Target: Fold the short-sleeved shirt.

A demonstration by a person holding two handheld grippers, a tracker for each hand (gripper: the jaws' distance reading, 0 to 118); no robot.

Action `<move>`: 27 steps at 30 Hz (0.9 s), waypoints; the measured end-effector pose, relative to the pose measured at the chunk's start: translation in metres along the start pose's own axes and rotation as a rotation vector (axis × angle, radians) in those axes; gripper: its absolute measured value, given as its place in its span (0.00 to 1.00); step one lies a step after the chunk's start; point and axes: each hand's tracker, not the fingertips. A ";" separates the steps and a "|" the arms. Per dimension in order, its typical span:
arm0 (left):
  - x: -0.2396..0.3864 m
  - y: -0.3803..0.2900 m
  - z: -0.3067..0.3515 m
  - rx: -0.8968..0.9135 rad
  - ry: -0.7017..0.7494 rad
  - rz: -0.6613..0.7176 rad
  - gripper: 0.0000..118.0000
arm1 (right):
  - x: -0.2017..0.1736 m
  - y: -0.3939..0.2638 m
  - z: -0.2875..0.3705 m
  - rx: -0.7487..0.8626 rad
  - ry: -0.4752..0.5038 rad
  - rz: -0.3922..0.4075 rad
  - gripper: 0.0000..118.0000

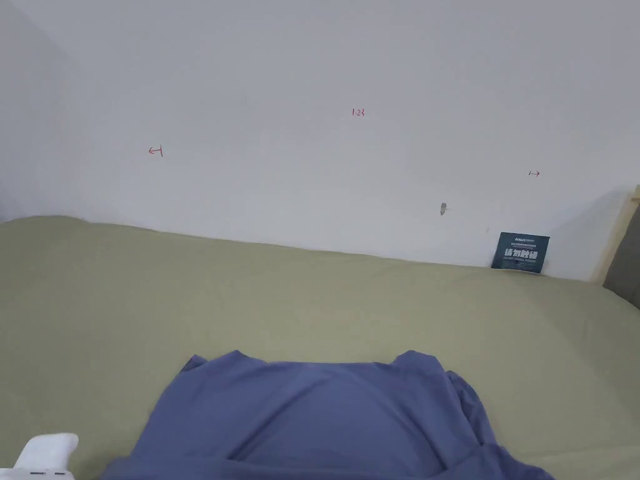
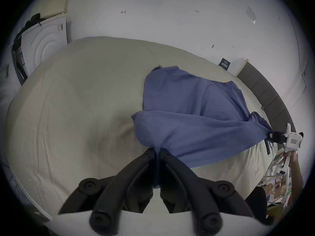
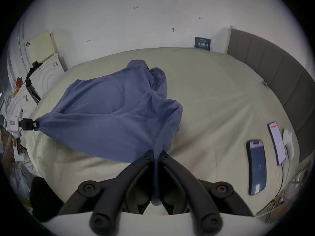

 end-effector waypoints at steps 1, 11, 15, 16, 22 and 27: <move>-0.004 -0.007 0.001 0.002 -0.001 0.010 0.05 | 0.000 -0.006 0.002 -0.004 0.004 0.000 0.04; -0.018 -0.050 0.001 -0.041 0.001 0.058 0.05 | 0.002 -0.051 0.001 -0.069 -0.003 -0.016 0.04; -0.023 -0.051 -0.008 -0.029 0.003 0.082 0.17 | 0.009 -0.055 -0.012 -0.078 0.003 -0.043 0.32; -0.023 -0.049 -0.006 -0.034 0.007 0.092 0.37 | 0.010 -0.054 -0.011 -0.092 -0.021 -0.062 0.58; -0.006 -0.026 0.034 0.053 0.054 0.083 0.80 | 0.009 -0.032 0.027 0.007 -0.057 -0.122 0.78; 0.035 0.001 0.048 0.147 0.052 -0.052 0.76 | -0.015 -0.003 0.038 0.096 -0.070 -0.115 0.73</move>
